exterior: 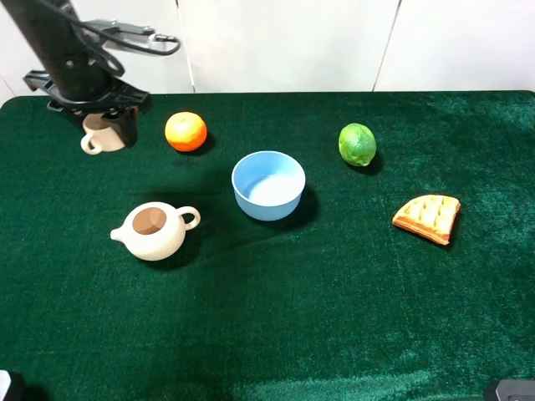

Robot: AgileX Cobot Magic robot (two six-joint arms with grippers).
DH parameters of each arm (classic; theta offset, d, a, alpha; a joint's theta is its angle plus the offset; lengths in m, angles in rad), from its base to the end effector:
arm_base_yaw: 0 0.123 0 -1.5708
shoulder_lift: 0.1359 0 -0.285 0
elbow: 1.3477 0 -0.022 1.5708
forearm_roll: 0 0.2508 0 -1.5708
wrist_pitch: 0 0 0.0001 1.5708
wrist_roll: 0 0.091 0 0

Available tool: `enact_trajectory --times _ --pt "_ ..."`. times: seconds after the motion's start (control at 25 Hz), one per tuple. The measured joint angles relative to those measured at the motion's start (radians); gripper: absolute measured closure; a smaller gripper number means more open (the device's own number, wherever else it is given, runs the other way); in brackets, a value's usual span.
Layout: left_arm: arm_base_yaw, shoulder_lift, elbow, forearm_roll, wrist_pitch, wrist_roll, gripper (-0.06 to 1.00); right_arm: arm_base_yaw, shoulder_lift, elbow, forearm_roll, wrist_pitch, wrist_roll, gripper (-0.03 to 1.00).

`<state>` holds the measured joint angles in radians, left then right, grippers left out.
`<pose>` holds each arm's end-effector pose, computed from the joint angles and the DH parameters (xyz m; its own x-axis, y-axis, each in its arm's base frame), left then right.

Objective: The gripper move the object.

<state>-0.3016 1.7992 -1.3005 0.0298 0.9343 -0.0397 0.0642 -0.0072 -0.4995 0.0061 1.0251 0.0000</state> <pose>0.3448 -0.1050 0.2204 -0.9369 0.2685 -0.2238 0.2713 0.9623 0.0184 -0.0045 0.0002 0.2800 -0.4173 -0.0237 -0.9085 -0.0676 0.9977 0.0051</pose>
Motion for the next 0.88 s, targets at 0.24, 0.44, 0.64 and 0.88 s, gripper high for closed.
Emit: enact_trajectory --times 0.24,0.44,0.64,0.88 --pt "-0.105 0.0 -0.065 0.025 0.027 -0.052 0.36 0.0 0.0 0.0 0.0 0.0 0.0 0.27" --pt "-0.2 0.0 -0.106 0.026 0.041 -0.081 0.36 0.0 0.0 0.0 0.0 0.0 0.0 0.27" --pt "-0.298 0.0 -0.144 0.034 0.05 -0.12 0.36 0.0 0.0 0.0 0.0 0.0 0.0 0.27" --pt "-0.409 0.0 -0.169 0.063 0.051 -0.181 0.36 0.0 0.0 0.0 0.0 0.0 0.0 0.27"
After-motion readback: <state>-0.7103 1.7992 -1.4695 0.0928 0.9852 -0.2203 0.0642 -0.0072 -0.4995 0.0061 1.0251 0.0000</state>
